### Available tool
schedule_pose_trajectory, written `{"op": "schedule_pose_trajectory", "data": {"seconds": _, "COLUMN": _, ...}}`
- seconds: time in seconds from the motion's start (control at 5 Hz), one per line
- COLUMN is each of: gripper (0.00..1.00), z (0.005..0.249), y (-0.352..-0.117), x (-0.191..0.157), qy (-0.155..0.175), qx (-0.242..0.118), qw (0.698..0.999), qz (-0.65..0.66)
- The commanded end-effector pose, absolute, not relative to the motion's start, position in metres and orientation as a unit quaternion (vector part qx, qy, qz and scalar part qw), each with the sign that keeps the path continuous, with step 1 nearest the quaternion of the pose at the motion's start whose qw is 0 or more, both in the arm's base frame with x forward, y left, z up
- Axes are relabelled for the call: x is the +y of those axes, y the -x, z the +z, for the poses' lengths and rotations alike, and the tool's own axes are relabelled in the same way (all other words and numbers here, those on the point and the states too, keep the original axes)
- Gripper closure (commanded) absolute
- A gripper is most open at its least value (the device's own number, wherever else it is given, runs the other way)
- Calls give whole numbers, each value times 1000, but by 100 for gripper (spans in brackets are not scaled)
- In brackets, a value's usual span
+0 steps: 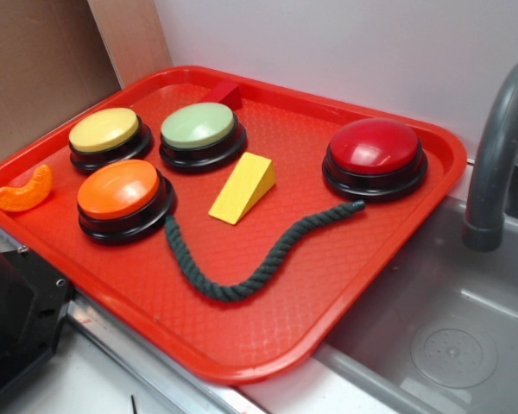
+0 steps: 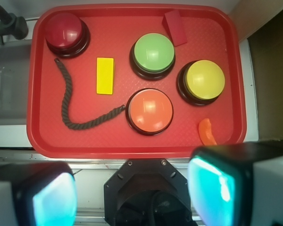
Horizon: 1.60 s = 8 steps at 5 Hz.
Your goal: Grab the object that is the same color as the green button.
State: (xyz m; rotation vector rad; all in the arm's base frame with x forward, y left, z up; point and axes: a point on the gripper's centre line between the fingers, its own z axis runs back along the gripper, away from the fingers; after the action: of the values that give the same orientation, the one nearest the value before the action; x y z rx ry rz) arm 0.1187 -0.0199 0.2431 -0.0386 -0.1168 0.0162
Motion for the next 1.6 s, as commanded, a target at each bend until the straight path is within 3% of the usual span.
{"op": "schedule_pose_trajectory", "data": {"seconds": 0.0, "gripper": 0, "z": 243, "y": -119, "x": -20, "qy": 19, "qx": -58, "qw": 998, "qz": 8}}
{"op": "schedule_pose_trajectory", "data": {"seconds": 0.2, "gripper": 0, "z": 223, "y": -128, "x": -56, "qy": 7, "qx": -97, "qw": 995, "qz": -32}}
{"op": "schedule_pose_trajectory", "data": {"seconds": 0.4, "gripper": 0, "z": 202, "y": -131, "x": -89, "qy": 5, "qx": -107, "qw": 991, "qz": -83}}
{"op": "schedule_pose_trajectory", "data": {"seconds": 0.6, "gripper": 0, "z": 182, "y": -137, "x": -110, "qy": 7, "qx": -94, "qw": 986, "qz": -134}}
{"op": "schedule_pose_trajectory", "data": {"seconds": 0.8, "gripper": 0, "z": 155, "y": -144, "x": -115, "qy": 32, "qx": -75, "qw": 985, "qz": -153}}
{"op": "schedule_pose_trajectory", "data": {"seconds": 1.0, "gripper": 0, "z": 128, "y": -160, "x": -125, "qy": 39, "qx": -80, "qw": 982, "qz": -170}}
{"op": "schedule_pose_trajectory", "data": {"seconds": 1.4, "gripper": 0, "z": 83, "y": -178, "x": -150, "qy": 28, "qx": -82, "qw": 975, "qz": -203}}
